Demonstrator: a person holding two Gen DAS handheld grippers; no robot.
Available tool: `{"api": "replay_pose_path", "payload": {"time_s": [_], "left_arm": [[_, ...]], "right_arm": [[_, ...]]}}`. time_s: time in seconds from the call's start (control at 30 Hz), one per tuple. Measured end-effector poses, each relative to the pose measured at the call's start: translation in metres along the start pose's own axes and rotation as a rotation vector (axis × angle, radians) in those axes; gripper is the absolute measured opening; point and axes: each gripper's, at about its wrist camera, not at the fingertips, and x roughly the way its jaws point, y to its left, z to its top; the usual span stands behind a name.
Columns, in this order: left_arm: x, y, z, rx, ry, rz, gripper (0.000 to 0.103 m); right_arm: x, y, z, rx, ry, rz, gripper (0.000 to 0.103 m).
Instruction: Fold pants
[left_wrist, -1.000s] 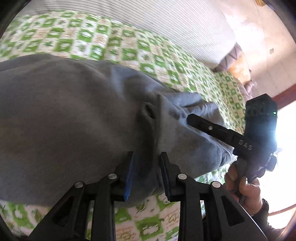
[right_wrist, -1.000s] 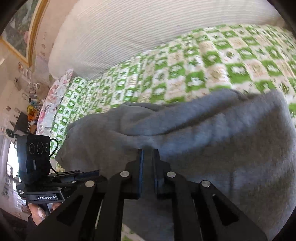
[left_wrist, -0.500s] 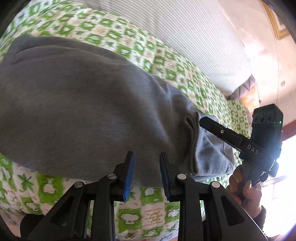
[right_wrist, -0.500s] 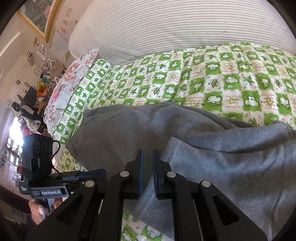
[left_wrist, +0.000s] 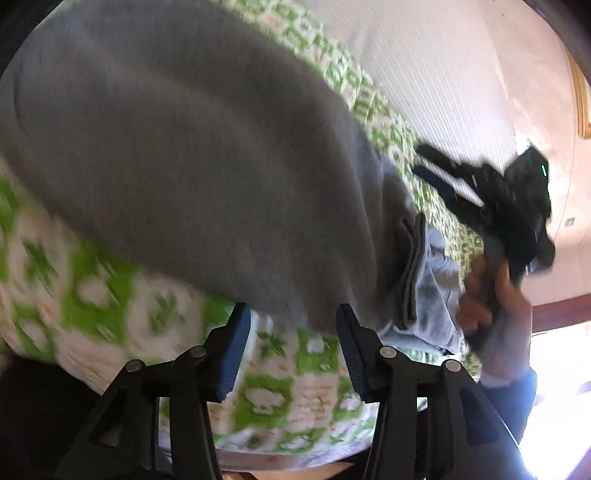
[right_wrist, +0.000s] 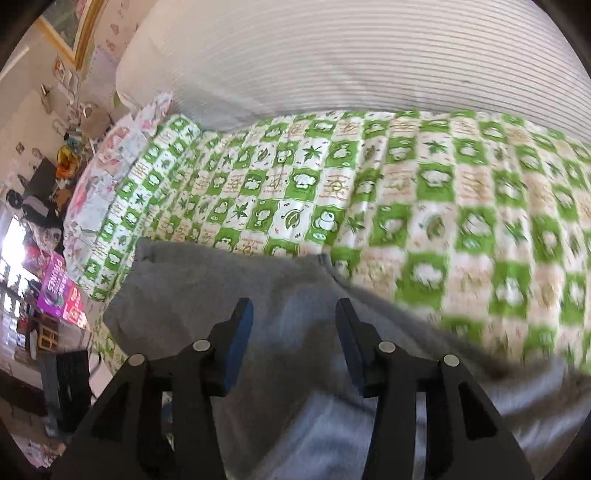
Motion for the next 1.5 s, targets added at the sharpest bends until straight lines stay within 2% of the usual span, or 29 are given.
{"api": "replay_pose_path", "payload": {"time_s": [0.1,0.2,0.3,0.37,0.4,0.43,0.47,0.5,0.63,0.73,0.87,0.97,1.0,1.03,1.1,1.17,1.23,1.3,1.5], "left_arm": [[0.011,-0.002,-0.008,-0.049,0.007,-0.012,0.051],[0.02,-0.003,-0.008,-0.08,-0.006,0.015,0.057],[0.029,-0.003,-0.004,-0.125,-0.013,0.006,0.057],[0.037,-0.006,0.001,-0.137,-0.021,0.011,0.057],[0.04,-0.007,0.003,-0.141,-0.03,0.01,0.054],[0.042,-0.009,0.005,-0.143,-0.038,0.009,0.051],[0.045,-0.013,0.006,-0.139,-0.05,0.018,0.041],[0.048,-0.018,0.007,-0.125,-0.054,0.03,0.01],[0.045,-0.026,0.005,-0.111,-0.09,0.036,0.008],[0.051,-0.016,-0.008,-0.125,-0.07,0.055,0.007],[0.048,-0.024,-0.009,-0.107,-0.073,0.051,0.008],[0.035,-0.022,-0.005,-0.113,-0.063,0.015,0.01],[0.03,-0.021,-0.004,-0.105,-0.067,0.017,0.01],[0.023,-0.021,-0.004,-0.097,-0.08,0.019,0.015],[0.01,-0.019,-0.006,-0.093,-0.097,0.02,0.018],[-0.005,-0.014,-0.01,-0.109,-0.123,0.008,0.019],[-0.021,-0.002,-0.015,-0.13,-0.145,0.008,0.03],[-0.038,0.012,-0.017,-0.173,-0.182,0.004,0.036],[-0.073,0.063,-0.014,-0.309,-0.288,0.036,0.038]], "right_arm": [[0.019,-0.003,0.015,-0.013,0.035,-0.022,0.048],[0.043,-0.007,0.029,-0.023,0.09,-0.038,0.048],[0.071,-0.012,0.037,-0.035,0.175,-0.053,0.048],[0.086,-0.014,0.037,-0.042,0.222,-0.034,0.048],[0.089,-0.013,0.036,-0.056,0.227,-0.036,0.046],[0.092,-0.011,0.035,-0.081,0.23,-0.037,0.04],[0.092,-0.007,0.034,-0.106,0.228,-0.033,0.016],[0.091,-0.004,0.035,-0.132,0.222,-0.046,0.014],[0.077,0.01,0.047,-0.24,0.176,-0.102,0.013],[0.075,0.0,0.059,-0.215,0.15,-0.11,0.013],[0.1,-0.012,0.051,-0.184,0.187,-0.137,0.013],[0.097,-0.012,0.052,-0.149,0.189,-0.127,0.016],[0.095,-0.011,0.053,-0.147,0.191,-0.13,0.02],[0.089,-0.008,0.056,-0.156,0.188,-0.145,0.022],[0.076,-0.001,0.06,-0.188,0.165,-0.167,0.042],[0.065,0.011,0.064,-0.22,0.137,-0.18,0.054],[0.059,0.023,0.068,-0.242,0.123,-0.138,0.054],[0.061,0.041,0.07,-0.268,0.127,-0.099,0.055],[0.082,0.104,0.073,-0.383,0.159,-0.009,0.055]]}}
